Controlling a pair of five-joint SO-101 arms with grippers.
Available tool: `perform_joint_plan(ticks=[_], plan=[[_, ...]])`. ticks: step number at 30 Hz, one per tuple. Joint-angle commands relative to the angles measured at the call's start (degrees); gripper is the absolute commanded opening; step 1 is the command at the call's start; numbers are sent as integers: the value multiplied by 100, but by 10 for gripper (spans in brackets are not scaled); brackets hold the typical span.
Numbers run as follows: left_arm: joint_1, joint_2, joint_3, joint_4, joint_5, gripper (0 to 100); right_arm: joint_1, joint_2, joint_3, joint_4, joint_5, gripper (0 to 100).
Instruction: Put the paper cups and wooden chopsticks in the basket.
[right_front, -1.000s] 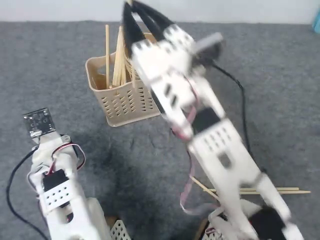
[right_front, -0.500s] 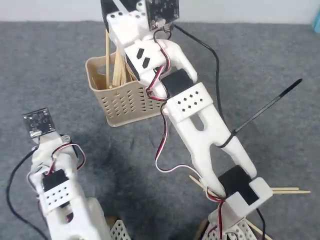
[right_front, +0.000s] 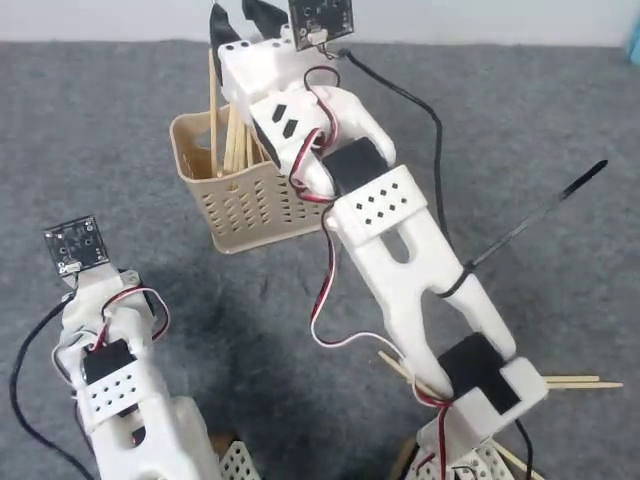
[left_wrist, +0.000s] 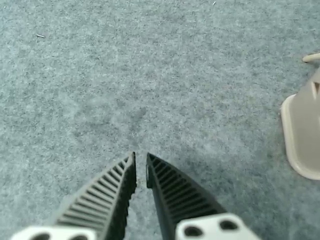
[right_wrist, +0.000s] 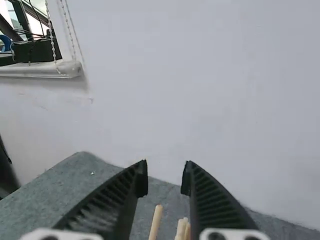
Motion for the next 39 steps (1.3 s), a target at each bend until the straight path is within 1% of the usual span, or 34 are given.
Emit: perform_joint_plan(ticks=[1, 3, 8, 11, 13, 14, 17, 18, 19, 22, 24, 26, 30, 35, 39], plan=[[18, -114, -22, -149, -62, 34, -57, -1033, -369, 1015, -70, 117], [18, -114, -22, -149, -62, 34, -57, -1464, -369, 2026, -70, 116], [18, -114, -22, -149, -62, 34, 4, -2325, -369, 4919, -70, 116], [18, -114, -22, -149, -62, 34, 163, -2686, -369, 6633, -62, 116], [18, -105, -22, -149, -62, 34, 286, -2774, -369, 7591, -53, 116], [18, -105, -22, -149, -62, 34, 391, -2756, -316, 7899, -35, 116], [18, -97, -22, -149, -62, 34, 919, -2914, 862, 7837, -9, 115], [18, -97, -22, -149, -62, 34, 1042, -2949, 1345, 7811, 158, 115], [18, -97, -22, -149, -62, 34, 1077, -2976, 1846, 7785, 510, 115], [18, -88, -22, -149, -62, 34, 1068, -3029, 3332, 7793, 1934, 115], [18, -88, -22, -149, -62, 34, 1086, -3046, 4114, 7767, 2374, 115], [18, -88, -22, -149, -62, 34, 1103, -3046, 4686, 7697, 2611, 115], [18, -88, -22, -149, -62, 34, 1068, -3046, 5635, 7152, 3033, 117], [26, -88, -22, -149, -62, 34, 1051, -2985, 6470, 6211, 3086, 119], [26, -97, -22, -149, -62, 34, 725, -2976, 6840, 5666, 3086, 119]])
